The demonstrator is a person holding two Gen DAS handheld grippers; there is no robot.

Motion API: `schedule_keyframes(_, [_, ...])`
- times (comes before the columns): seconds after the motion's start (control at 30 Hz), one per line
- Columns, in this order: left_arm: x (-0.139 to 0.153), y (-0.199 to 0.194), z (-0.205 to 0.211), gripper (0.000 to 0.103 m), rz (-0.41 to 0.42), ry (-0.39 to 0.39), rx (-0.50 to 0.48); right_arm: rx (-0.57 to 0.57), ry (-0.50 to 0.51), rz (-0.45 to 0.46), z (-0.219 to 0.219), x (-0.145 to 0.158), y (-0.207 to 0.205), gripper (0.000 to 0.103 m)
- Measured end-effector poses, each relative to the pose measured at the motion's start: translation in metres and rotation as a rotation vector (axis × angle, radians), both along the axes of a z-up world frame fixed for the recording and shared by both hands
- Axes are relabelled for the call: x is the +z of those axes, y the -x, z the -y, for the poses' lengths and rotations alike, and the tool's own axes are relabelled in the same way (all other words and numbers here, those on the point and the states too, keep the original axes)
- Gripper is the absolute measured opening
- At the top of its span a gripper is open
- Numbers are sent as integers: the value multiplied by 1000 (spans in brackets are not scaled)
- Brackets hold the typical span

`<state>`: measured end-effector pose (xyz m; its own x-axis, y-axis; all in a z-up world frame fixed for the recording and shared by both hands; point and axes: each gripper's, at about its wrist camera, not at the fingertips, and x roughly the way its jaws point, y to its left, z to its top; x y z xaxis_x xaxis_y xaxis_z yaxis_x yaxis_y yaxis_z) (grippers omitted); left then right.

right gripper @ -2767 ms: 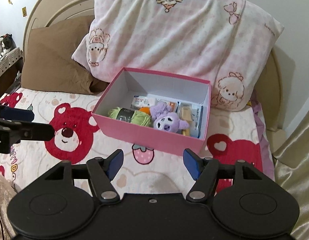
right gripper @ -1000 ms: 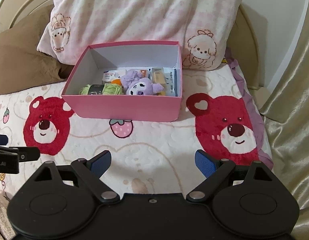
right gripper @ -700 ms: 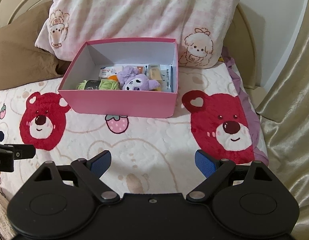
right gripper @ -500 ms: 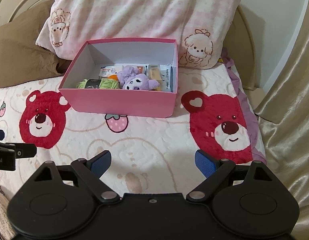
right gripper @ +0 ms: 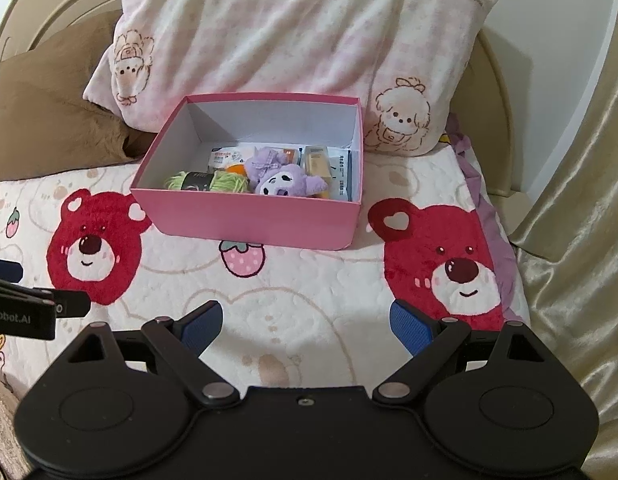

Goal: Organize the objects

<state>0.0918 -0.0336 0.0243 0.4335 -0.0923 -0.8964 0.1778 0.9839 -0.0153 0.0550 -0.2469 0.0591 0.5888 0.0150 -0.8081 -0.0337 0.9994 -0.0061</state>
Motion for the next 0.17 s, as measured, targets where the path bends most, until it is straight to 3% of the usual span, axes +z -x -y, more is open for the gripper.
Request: schedule_keyframes(0.17, [-1, 1, 3, 102, 1, -19, -5, 3, 7, 1, -1, 1, 1, 93])
